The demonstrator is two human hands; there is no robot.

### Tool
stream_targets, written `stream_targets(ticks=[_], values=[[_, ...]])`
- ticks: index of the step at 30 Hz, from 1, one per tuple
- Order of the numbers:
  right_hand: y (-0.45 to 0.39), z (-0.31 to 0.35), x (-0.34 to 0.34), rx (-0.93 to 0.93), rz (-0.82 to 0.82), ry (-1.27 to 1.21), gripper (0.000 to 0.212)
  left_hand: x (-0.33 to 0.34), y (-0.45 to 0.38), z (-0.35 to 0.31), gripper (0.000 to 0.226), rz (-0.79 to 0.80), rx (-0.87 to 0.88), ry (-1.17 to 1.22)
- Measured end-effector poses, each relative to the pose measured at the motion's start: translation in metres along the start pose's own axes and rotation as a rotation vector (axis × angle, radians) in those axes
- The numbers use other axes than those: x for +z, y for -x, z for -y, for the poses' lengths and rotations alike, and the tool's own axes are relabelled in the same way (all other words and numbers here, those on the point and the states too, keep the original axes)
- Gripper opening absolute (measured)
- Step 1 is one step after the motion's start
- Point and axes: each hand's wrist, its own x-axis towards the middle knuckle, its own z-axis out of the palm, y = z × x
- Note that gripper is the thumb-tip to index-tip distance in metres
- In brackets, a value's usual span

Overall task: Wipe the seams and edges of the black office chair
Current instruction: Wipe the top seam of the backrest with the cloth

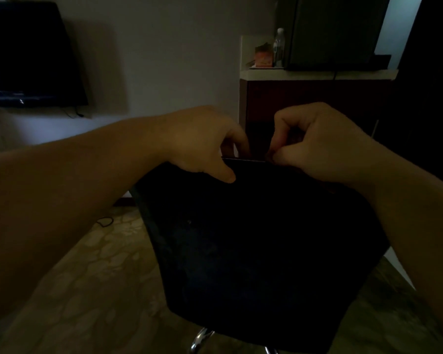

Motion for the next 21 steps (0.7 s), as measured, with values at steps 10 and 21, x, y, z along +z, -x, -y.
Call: stream_targets(ticks=[10,21], values=[[-0.004,0.008,0.005,-0.043,0.051,0.039,0.024,0.001,-0.001,-0.003,0.055,-0.03,0.024,-0.011],[-0.007,0.01,0.009,-0.033,0.065,0.014,0.029,0.0,-0.002,-0.01,0.055,-0.003,0.026,-0.032]])
